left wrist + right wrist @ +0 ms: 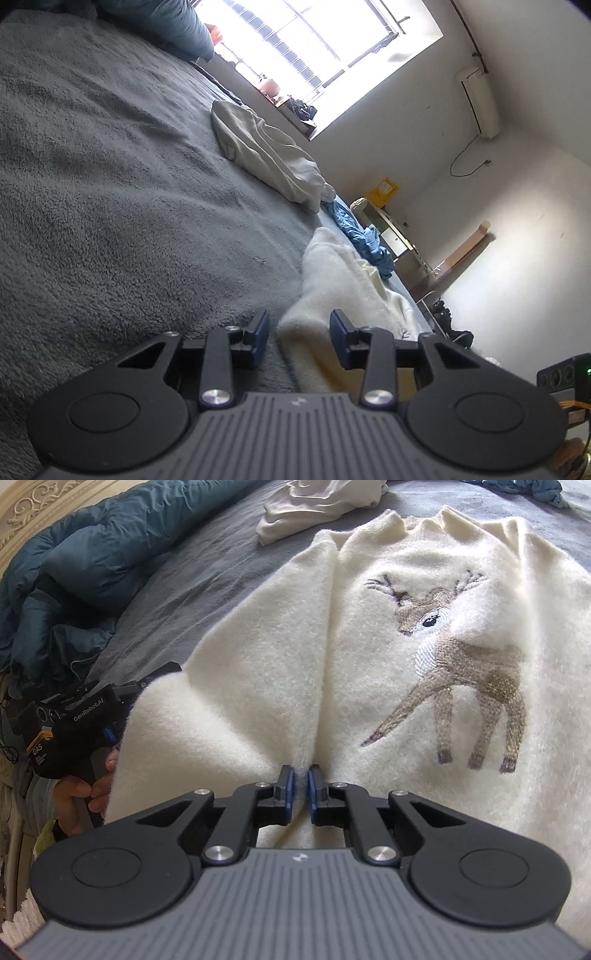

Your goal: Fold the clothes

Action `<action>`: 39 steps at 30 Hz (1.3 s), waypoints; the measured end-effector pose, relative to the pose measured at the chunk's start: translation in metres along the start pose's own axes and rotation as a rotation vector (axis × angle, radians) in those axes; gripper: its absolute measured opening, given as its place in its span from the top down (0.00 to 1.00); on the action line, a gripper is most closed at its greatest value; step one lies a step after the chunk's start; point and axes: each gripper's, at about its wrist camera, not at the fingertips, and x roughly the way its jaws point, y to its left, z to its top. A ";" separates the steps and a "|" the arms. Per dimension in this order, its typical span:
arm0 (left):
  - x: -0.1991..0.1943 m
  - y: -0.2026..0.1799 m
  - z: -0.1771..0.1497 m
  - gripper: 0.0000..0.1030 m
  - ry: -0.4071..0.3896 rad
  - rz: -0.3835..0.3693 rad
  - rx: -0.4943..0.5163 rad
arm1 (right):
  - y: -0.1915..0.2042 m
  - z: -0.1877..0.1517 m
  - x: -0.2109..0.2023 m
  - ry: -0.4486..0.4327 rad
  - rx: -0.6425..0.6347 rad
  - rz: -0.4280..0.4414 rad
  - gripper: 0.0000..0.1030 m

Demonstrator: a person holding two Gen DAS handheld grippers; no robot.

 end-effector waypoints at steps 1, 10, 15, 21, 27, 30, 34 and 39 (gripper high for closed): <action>-0.001 0.001 0.000 0.64 -0.006 -0.002 -0.005 | 0.001 0.000 -0.002 0.006 0.004 -0.006 0.88; -0.096 -0.036 -0.012 0.61 -0.097 0.004 0.027 | 0.006 -0.029 -0.049 -0.028 0.055 0.040 0.59; -0.150 -0.067 -0.067 0.61 0.013 -0.014 0.036 | 0.005 -0.056 -0.056 0.020 0.101 0.156 0.58; -0.189 -0.081 -0.133 0.61 0.027 0.011 -0.018 | 0.009 -0.094 -0.055 0.085 0.153 0.276 0.58; -0.202 -0.088 -0.167 0.67 0.035 0.030 -0.008 | 0.026 -0.116 -0.053 0.117 0.123 0.301 0.58; -0.206 -0.092 -0.181 0.70 0.045 0.053 0.011 | 0.033 -0.125 -0.053 0.120 0.103 0.301 0.58; -0.204 -0.097 -0.194 0.70 0.061 0.062 0.028 | 0.044 -0.137 -0.052 0.125 0.076 0.300 0.58; -0.198 -0.105 -0.201 0.79 0.066 0.109 0.069 | 0.054 -0.146 -0.052 0.104 0.040 0.268 0.64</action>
